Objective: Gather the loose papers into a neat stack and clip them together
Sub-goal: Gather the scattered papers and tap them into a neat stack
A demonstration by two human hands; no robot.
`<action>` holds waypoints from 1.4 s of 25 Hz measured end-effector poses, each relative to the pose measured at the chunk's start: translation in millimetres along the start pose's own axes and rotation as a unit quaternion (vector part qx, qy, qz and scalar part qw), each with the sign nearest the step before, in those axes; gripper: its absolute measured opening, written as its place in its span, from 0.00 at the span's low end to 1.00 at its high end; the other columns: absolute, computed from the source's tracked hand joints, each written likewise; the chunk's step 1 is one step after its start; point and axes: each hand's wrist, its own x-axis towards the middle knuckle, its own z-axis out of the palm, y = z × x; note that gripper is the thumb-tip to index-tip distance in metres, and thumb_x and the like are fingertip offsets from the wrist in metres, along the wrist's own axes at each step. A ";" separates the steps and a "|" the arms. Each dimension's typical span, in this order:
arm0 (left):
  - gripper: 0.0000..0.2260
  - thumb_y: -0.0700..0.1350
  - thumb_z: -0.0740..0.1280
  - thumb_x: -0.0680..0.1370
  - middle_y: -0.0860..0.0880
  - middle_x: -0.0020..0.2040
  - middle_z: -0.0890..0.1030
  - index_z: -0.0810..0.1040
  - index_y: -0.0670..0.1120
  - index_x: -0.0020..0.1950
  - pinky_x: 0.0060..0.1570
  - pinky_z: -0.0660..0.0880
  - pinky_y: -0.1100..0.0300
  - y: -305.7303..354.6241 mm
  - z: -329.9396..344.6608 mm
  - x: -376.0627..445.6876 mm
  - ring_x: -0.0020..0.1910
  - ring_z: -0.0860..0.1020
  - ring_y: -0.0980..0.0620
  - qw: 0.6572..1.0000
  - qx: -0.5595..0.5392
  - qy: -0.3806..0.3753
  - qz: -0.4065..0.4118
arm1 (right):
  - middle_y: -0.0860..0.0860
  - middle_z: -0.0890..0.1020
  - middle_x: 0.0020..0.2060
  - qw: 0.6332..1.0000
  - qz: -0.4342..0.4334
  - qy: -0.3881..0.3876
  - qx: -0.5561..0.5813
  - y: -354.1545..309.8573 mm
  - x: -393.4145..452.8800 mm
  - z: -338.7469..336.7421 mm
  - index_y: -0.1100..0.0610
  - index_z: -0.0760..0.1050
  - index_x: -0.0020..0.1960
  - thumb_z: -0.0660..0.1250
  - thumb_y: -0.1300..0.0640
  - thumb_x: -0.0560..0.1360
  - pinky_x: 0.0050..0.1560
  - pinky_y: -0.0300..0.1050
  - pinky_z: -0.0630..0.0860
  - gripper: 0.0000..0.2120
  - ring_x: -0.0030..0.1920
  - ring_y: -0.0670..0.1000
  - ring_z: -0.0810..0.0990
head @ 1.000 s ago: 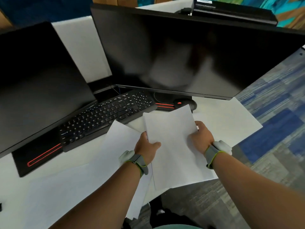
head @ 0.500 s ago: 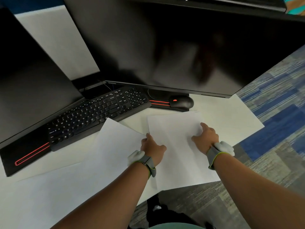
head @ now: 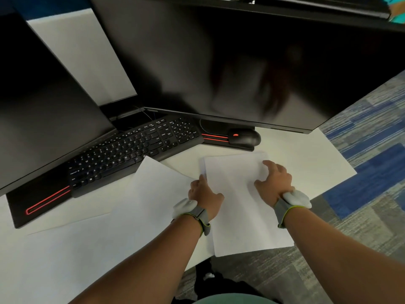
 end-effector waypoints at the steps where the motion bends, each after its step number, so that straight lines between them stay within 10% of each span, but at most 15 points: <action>1: 0.34 0.49 0.67 0.74 0.45 0.74 0.63 0.57 0.47 0.78 0.65 0.71 0.45 -3.3 -5.6 -1.1 0.69 0.69 0.40 1.000 0.003 0.012 0.006 | 0.52 0.68 0.72 0.999 -0.032 0.009 -0.022 -7.0 -5.4 1.6 0.44 0.66 0.73 0.68 0.52 0.72 0.63 0.58 0.70 0.30 0.68 0.61 0.69; 9: 0.33 0.51 0.68 0.73 0.48 0.74 0.62 0.60 0.51 0.77 0.65 0.70 0.46 -103.9 -92.3 -7.8 0.70 0.65 0.43 0.985 0.108 0.127 -0.038 | 0.53 0.70 0.73 0.925 -0.316 -0.197 -0.079 -100.7 -69.0 63.1 0.50 0.70 0.72 0.65 0.54 0.77 0.72 0.46 0.64 0.24 0.73 0.56 0.68; 14: 0.44 0.63 0.72 0.69 0.48 0.79 0.56 0.56 0.52 0.78 0.69 0.67 0.44 -200.5 -143.3 -30.3 0.76 0.59 0.43 0.966 0.201 0.154 -0.058 | 0.57 0.50 0.81 0.925 -0.268 -0.204 -0.173 -121.0 -75.7 97.4 0.47 0.56 0.80 0.70 0.41 0.73 0.78 0.53 0.56 0.40 0.80 0.62 0.52; 20: 0.59 0.65 0.78 0.60 0.49 0.81 0.46 0.46 0.53 0.81 0.71 0.64 0.41 -292.8 -183.1 -52.5 0.78 0.52 0.40 0.962 0.264 0.044 -0.051 | 0.58 0.51 0.80 0.916 -0.248 -0.207 -0.238 -126.2 -98.3 128.1 0.47 0.55 0.80 0.71 0.35 0.70 0.78 0.54 0.56 0.45 0.79 0.62 0.51; 29: 0.36 0.66 0.76 0.60 0.48 0.56 0.76 0.69 0.50 0.61 0.56 0.69 0.48 -291.2 -196.9 -53.2 0.57 0.73 0.44 0.922 0.373 0.084 -0.060 | 0.53 0.62 0.72 0.945 -0.190 -0.153 -0.217 -125.9 -133.6 136.5 0.40 0.59 0.75 0.75 0.38 0.66 0.65 0.58 0.73 0.42 0.71 0.60 0.63; 35: 0.17 0.52 0.75 0.70 0.48 0.46 0.83 0.81 0.46 0.55 0.44 0.79 0.56 -299.8 -209.9 -41.4 0.44 0.83 0.45 0.979 0.193 -0.024 -0.059 | 0.53 0.64 0.71 0.948 -0.141 -0.133 -0.251 -122.1 -149.1 139.2 0.40 0.55 0.76 0.75 0.33 0.61 0.65 0.59 0.71 0.50 0.69 0.60 0.67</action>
